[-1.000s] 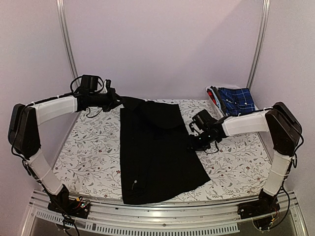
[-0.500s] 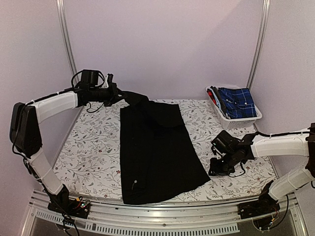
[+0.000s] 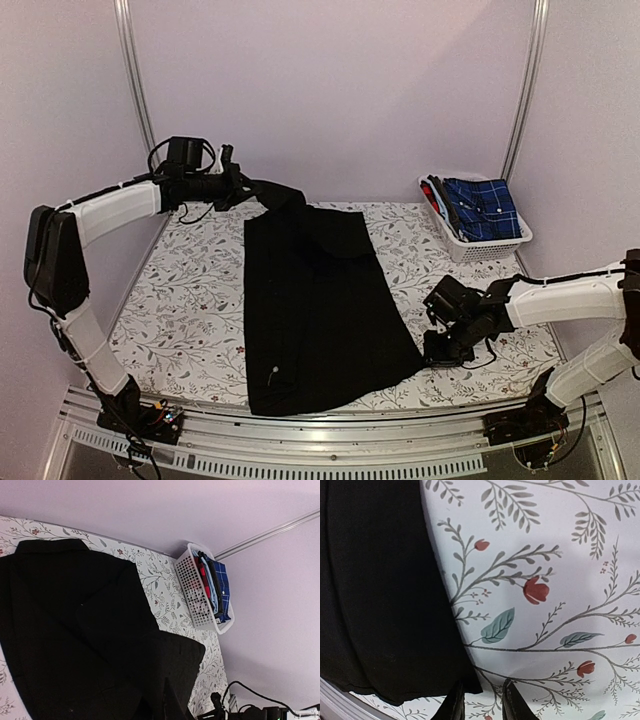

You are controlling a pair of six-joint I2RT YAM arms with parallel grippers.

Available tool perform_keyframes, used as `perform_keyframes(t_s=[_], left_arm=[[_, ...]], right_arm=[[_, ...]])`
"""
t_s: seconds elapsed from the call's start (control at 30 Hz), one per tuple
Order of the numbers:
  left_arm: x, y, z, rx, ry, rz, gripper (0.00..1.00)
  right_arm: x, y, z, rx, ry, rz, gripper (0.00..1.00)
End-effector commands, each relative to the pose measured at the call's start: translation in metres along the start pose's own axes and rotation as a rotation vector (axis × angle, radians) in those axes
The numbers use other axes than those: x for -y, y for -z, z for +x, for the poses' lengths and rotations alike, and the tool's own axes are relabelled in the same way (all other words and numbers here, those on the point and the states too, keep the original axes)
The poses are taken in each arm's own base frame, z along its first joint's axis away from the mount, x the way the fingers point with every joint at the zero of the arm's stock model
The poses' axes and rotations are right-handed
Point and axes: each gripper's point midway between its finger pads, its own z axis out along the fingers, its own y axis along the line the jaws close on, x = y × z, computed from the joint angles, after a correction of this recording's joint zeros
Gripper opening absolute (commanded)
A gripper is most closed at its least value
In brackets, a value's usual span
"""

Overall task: Fold and stack the long sleeve shirts
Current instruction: Adjust the sleeve at the center of the board, then pick up the 1/3-folded shirt from the center of the board.

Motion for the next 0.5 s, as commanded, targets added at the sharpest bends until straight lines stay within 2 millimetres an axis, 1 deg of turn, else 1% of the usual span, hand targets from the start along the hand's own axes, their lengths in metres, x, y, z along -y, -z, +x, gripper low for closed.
perform_keyframes(t_s=[0.0, 0.1, 0.17, 0.23, 0.3, 0.37, 0.47], left_arm=[[0.011, -0.003, -0.004, -0.002, -0.030, 0.022, 0.00], [0.013, -0.004, -0.004, -0.005, -0.034, 0.029, 0.00], [0.016, -0.003, -0.006, -0.002, -0.036, 0.033, 0.00], [0.018, -0.003, -0.009, 0.000, -0.043, 0.036, 0.00], [0.023, -0.003, -0.014, 0.006, -0.053, 0.041, 0.00], [0.030, -0.004, -0.022, 0.013, -0.074, 0.052, 0.00], [0.041, -0.002, -0.040, 0.040, -0.119, 0.046, 0.00]], right_arm=[[-0.008, -0.009, 0.000, 0.001, 0.001, -0.008, 0.26], [-0.009, -0.014, 0.001, -0.007, 0.001, 0.004, 0.24], [-0.007, -0.016, 0.003, -0.011, 0.006, 0.027, 0.20], [-0.005, -0.018, 0.007, -0.027, 0.009, 0.045, 0.15], [-0.005, -0.017, 0.008, -0.034, 0.012, 0.050, 0.06], [-0.005, -0.012, 0.000, 0.001, 0.014, 0.069, 0.00], [-0.012, 0.001, -0.012, 0.042, 0.020, 0.063, 0.00]])
